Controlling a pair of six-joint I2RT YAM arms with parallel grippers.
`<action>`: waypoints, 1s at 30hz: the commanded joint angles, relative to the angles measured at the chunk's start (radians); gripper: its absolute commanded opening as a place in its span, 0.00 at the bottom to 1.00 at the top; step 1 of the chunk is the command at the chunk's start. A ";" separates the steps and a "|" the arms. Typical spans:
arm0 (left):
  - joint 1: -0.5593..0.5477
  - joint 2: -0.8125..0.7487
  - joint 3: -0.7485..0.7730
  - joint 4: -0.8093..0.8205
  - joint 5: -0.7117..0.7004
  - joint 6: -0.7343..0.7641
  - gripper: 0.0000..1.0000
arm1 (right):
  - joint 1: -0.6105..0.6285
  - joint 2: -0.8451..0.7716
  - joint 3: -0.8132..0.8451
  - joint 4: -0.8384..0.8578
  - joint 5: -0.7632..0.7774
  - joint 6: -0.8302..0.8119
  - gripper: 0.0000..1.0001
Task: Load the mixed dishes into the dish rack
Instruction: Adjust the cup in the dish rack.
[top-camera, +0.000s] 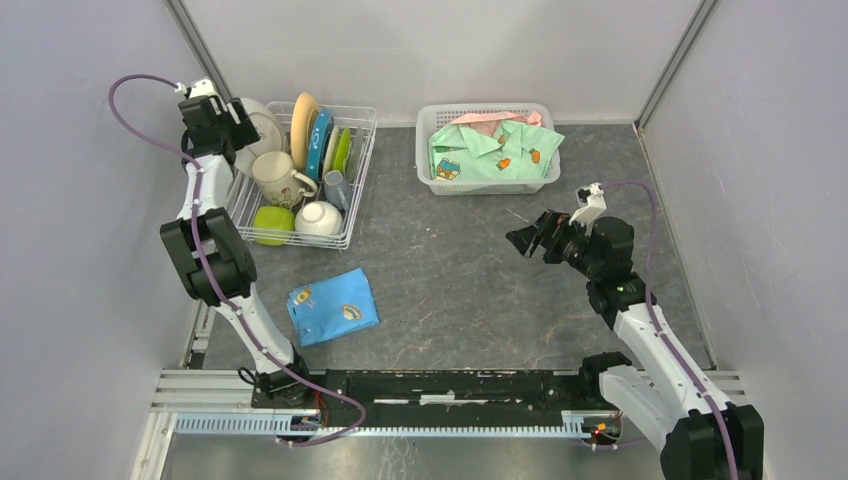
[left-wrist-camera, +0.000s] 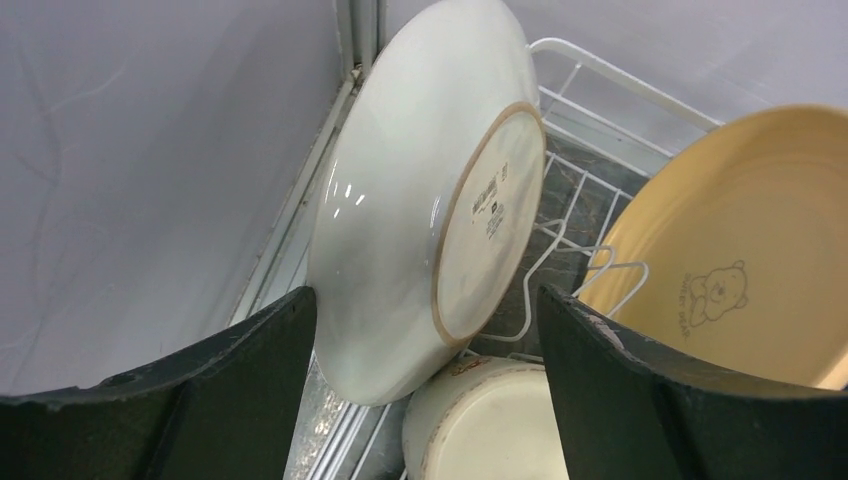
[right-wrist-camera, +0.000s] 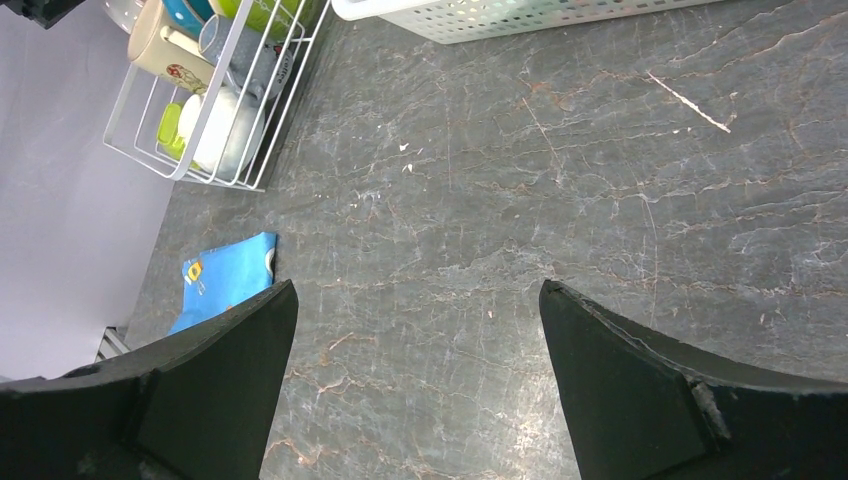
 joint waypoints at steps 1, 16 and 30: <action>0.004 0.007 0.029 0.075 0.130 0.026 0.84 | 0.006 -0.018 0.018 0.020 -0.002 -0.019 0.98; 0.004 -0.039 -0.004 0.086 0.106 0.060 0.84 | 0.006 -0.026 0.013 0.021 -0.003 -0.018 0.98; 0.012 0.009 0.040 -0.006 -0.054 0.084 0.92 | 0.008 -0.016 0.011 0.034 -0.009 -0.015 0.98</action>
